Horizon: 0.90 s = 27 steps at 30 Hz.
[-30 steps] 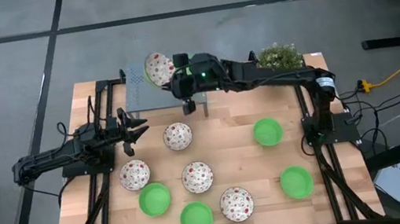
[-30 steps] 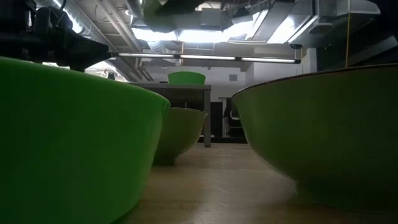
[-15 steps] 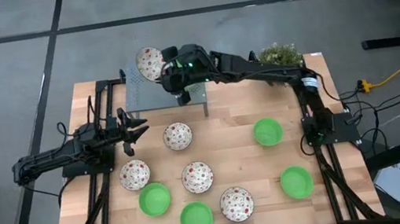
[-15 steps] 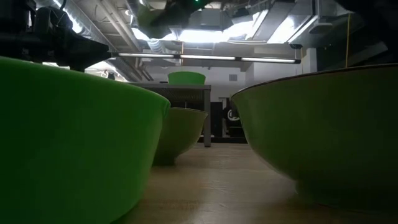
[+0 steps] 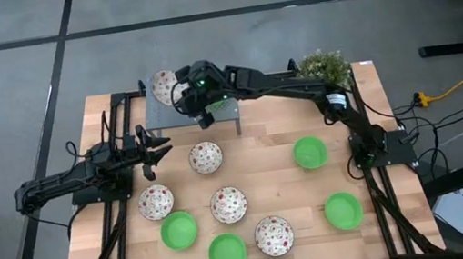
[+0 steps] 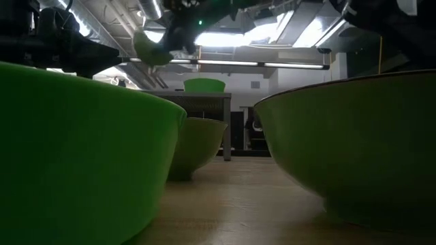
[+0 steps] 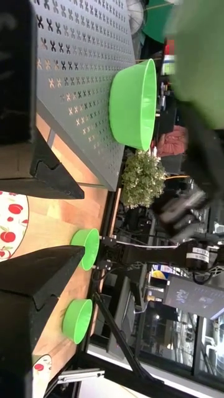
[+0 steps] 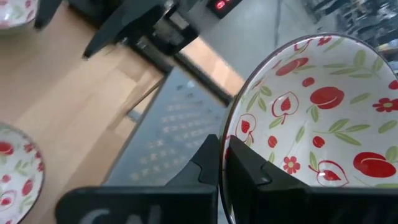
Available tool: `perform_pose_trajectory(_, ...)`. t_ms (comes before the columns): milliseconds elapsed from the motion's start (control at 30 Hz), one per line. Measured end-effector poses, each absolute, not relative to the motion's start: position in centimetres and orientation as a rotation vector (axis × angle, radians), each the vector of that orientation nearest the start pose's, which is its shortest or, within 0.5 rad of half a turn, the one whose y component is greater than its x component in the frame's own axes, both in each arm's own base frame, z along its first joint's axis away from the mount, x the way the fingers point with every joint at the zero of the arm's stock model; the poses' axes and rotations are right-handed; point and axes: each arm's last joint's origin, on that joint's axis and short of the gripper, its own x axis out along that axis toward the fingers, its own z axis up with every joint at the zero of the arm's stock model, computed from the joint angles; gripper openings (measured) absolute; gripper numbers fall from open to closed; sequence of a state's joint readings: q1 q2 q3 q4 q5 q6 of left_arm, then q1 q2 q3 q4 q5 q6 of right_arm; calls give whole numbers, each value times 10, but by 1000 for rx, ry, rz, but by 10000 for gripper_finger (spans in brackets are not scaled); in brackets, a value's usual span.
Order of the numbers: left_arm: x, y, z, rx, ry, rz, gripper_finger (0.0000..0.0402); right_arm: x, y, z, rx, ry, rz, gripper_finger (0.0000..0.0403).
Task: Pick & Place Mini bowls
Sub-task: Put the white bowl on the shelf
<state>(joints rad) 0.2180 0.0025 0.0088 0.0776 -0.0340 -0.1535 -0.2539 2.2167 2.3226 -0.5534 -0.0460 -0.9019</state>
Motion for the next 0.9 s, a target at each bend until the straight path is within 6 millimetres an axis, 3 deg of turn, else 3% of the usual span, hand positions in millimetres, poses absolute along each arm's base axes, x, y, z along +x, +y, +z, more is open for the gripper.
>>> perform_pose_trajectory(367, 94, 22, 174, -145, -103, 245, 125, 500, -129, 326, -818, 582, 55, 14)
perform_pose_trajectory(900, 94, 22, 174, -145, -103, 244, 125, 502, -136, 314, -806, 616, 60, 51)
